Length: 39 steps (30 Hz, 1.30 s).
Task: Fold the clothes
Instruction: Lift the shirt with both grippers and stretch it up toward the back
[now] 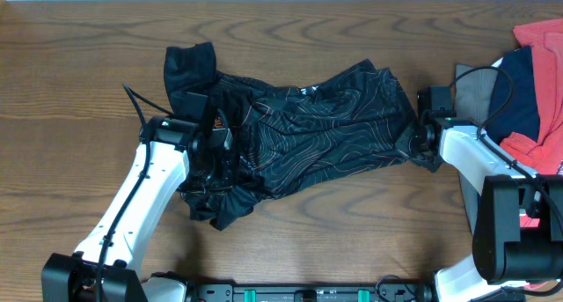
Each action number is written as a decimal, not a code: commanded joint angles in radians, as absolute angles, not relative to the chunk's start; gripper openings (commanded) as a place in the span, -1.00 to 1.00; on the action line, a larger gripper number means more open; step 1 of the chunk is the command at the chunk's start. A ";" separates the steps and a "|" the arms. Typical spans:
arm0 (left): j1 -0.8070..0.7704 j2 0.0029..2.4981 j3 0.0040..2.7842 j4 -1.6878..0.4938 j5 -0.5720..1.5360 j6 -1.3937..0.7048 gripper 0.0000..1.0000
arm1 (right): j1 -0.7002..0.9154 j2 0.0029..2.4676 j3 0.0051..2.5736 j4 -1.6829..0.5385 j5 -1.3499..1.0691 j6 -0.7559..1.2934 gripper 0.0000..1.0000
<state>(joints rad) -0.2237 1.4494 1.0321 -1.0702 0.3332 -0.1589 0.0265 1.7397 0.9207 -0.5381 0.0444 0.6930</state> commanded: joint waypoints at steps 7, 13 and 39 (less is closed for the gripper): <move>-0.226 1.436 1.078 -1.088 0.323 -0.149 -0.88 | 0.008 1.660 0.982 -0.687 0.102 0.641 -0.98; -0.178 1.389 1.282 -1.137 0.320 -0.138 -0.88 | -0.050 1.517 1.210 -0.914 0.097 0.493 -0.98; 0.068 1.248 2.075 -1.176 0.319 -0.121 -0.88 | -0.089 1.297 1.982 -1.283 0.137 0.298 -0.99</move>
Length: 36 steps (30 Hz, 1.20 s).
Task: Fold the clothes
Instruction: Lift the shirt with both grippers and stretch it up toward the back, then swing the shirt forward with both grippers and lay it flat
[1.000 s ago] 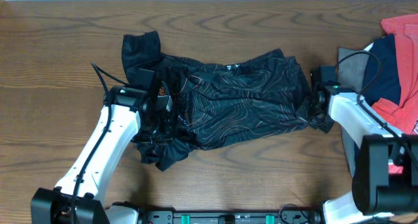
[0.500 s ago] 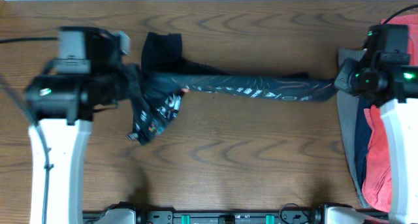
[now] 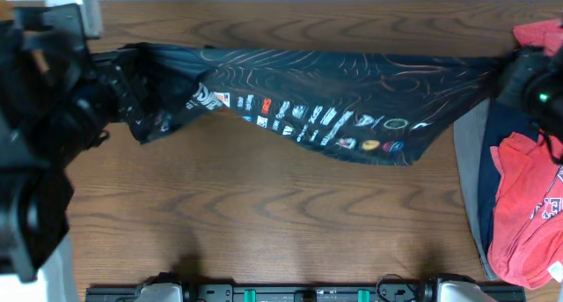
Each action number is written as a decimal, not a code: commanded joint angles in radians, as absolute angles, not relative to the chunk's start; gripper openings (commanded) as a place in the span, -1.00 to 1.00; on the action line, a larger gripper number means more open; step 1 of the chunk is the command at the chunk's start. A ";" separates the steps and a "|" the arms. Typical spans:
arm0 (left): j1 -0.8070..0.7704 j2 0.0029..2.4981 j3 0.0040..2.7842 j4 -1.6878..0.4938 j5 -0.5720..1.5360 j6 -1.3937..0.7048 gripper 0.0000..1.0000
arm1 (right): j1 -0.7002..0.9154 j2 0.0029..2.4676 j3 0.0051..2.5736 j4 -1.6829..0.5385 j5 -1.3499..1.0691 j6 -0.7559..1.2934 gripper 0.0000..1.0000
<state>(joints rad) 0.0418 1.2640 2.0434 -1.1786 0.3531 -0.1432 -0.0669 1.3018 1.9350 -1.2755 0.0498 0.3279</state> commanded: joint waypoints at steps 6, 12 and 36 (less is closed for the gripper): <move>0.091 1.259 2.074 -1.206 0.320 -0.078 -0.88 | -0.089 1.314 1.997 -1.288 0.168 0.274 -0.98; 0.091 1.385 2.064 -1.243 0.321 -0.078 -0.88 | -0.088 1.423 1.997 -1.321 0.163 0.237 -0.98; 0.098 1.803 2.333 -0.359 0.329 -0.087 -0.88 | -0.153 1.774 2.313 -0.677 0.158 0.403 -0.98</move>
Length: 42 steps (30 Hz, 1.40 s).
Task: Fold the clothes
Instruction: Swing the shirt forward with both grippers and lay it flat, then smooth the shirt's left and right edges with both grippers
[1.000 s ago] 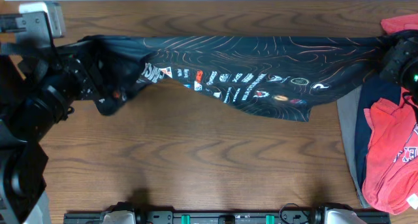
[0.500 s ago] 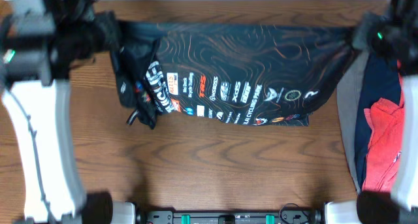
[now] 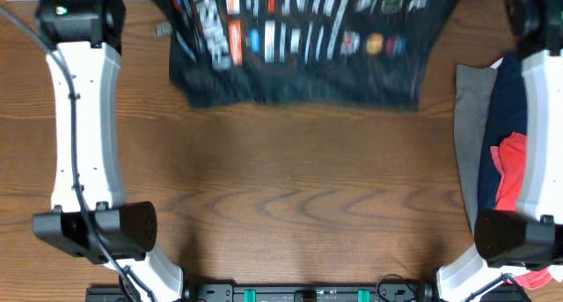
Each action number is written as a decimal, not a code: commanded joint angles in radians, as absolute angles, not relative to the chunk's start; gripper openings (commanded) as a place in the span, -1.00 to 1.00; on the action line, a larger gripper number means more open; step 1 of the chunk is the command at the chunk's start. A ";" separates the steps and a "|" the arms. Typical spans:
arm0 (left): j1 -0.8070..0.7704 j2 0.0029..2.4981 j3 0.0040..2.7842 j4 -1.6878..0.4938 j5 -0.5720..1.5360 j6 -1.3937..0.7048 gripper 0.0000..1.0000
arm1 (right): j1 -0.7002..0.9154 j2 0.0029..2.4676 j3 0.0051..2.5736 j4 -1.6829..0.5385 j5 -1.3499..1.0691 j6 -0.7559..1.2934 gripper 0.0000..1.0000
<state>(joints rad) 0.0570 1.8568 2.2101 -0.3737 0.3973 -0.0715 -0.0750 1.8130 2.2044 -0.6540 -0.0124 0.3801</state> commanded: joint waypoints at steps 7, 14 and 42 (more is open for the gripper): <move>0.134 1.785 2.431 -0.731 0.537 -0.078 -0.88 | -0.172 1.775 2.391 -1.006 0.169 0.327 -0.98; 0.086 1.810 2.343 -1.403 0.558 0.082 -0.88 | -0.171 1.815 2.260 -1.432 0.183 0.286 -0.98; 0.012 1.812 1.247 -1.493 0.520 0.209 -0.42 | -0.172 1.824 1.378 -1.473 0.259 0.374 -0.98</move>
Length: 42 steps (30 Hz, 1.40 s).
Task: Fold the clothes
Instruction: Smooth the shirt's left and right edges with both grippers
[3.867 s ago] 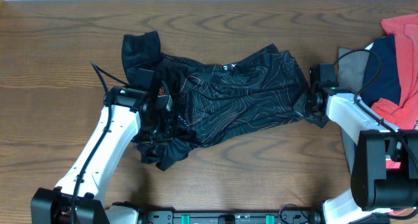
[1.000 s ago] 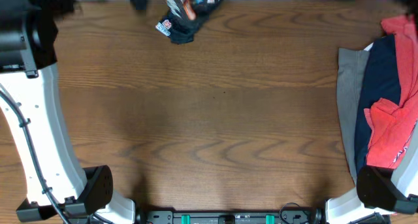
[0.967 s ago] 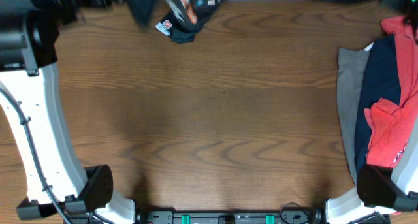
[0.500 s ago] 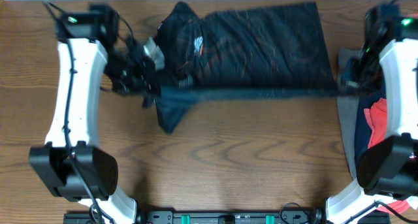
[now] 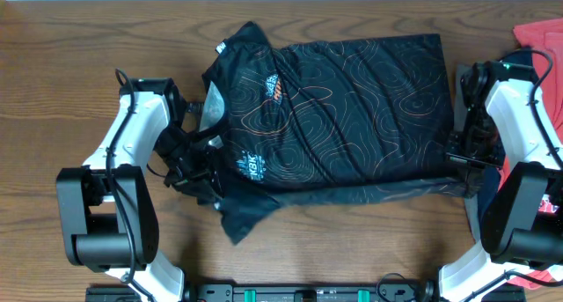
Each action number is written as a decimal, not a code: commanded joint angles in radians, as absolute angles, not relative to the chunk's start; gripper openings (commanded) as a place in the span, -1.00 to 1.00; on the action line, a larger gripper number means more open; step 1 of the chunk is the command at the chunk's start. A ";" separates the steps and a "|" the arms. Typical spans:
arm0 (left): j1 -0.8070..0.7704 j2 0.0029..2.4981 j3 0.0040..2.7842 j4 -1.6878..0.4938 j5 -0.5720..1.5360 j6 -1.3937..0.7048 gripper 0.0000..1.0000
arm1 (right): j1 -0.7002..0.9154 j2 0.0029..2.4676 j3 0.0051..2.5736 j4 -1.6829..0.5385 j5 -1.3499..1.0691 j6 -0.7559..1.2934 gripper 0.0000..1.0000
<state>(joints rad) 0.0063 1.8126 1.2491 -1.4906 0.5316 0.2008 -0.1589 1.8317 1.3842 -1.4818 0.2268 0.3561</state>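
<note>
A black shirt [image 5: 352, 99] with thin orange contour lines lies spread flat across the middle of the table. Its collar end [image 5: 213, 95] is at the left and its hem at the right. One sleeve [image 5: 239, 216] trails toward the front edge, and the other [image 5: 242, 36] points to the back. My left gripper [image 5: 187, 165] sits low at the shirt's bunched front-left shoulder and looks shut on the cloth. My right gripper [image 5: 459, 157] is at the front-right hem corner and also looks shut on the cloth. Dark fingers against dark fabric hide the jaws.
A pile of other clothes lies at the right edge: a red garment [image 5: 537, 33], a navy one [image 5: 521, 60] and a grey one [image 5: 466, 82] under my right arm. Brown wood table [image 5: 334, 249] shows in front of the shirt.
The shirt hung stretched between both raised grippers at the far edge, printed side showing. Now it lies flat mid-table, contour side up, with both grippers low at its front corners.
The shirt first lay crumpled mid-table with a gripper at each end. Then it was held stretched wide between them above the table. Then it hung at the far edge, its printed side showing. Now it lies spread flat, collar to the left.
</note>
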 commanded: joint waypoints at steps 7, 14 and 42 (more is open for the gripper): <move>0.012 1.812 1.248 -1.438 0.520 0.208 -0.40 | -0.172 1.824 1.378 -1.447 0.259 0.374 -0.98; 0.012 1.812 1.248 -1.132 0.409 0.035 -0.03 | -0.171 1.824 1.378 -1.431 0.258 0.374 -0.98; 0.004 2.038 1.251 0.017 0.249 -0.019 0.41 | -0.171 1.824 1.378 -1.420 0.232 0.374 -0.98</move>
<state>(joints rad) 0.0051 2.0125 1.2449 -0.0235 0.2577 -0.0311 -0.1589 1.8317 1.3788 -1.4216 0.2321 0.3561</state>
